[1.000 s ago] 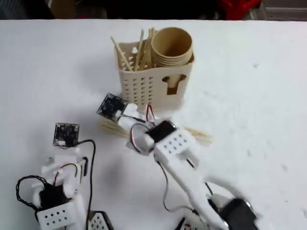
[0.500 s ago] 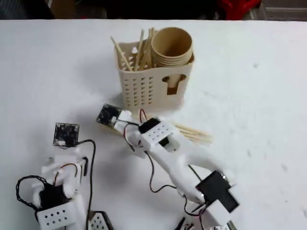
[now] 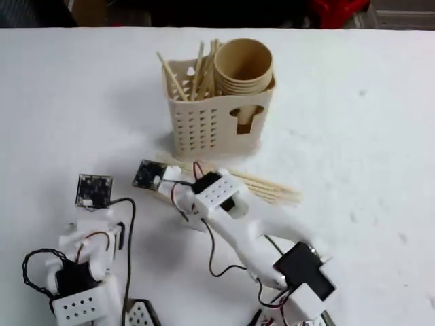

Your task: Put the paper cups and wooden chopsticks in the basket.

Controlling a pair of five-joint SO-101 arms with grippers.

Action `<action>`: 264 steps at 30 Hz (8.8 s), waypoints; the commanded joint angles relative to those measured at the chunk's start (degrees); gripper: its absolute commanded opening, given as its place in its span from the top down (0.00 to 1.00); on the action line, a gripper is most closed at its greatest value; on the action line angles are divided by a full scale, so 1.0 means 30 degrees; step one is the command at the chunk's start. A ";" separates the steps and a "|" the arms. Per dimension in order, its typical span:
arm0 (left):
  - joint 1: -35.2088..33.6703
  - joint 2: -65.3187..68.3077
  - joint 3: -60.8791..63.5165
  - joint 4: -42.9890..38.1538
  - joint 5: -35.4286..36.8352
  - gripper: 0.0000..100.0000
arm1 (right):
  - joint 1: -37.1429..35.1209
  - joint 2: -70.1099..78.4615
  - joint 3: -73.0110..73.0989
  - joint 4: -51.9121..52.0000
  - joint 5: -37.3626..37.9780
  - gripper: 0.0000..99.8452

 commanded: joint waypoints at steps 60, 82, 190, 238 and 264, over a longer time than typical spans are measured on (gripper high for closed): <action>-0.0132 -0.0073 -0.0059 0.0029 -0.0088 0.78 | 0.4117 -0.1040 -1.6733 -0.7985 -0.7355 0.98; -0.0132 -0.0073 -0.0059 0.0029 -0.0088 0.78 | 0.4059 -1.1473 -0.7033 0.2125 -0.6300 0.96; -0.0103 -0.0073 -0.0059 0.0029 -0.0088 0.78 | 0.1451 -0.1538 -0.1084 -0.0337 0.0410 0.83; -0.0103 -0.0073 -0.0059 0.0029 -0.0059 0.78 | 0.2095 0.0982 -0.1934 0.0278 -0.0967 0.89; -0.0103 -0.0073 -0.0059 0.0029 -0.0059 0.78 | 0.1978 -1.0623 0.1231 0.0835 -0.2725 0.98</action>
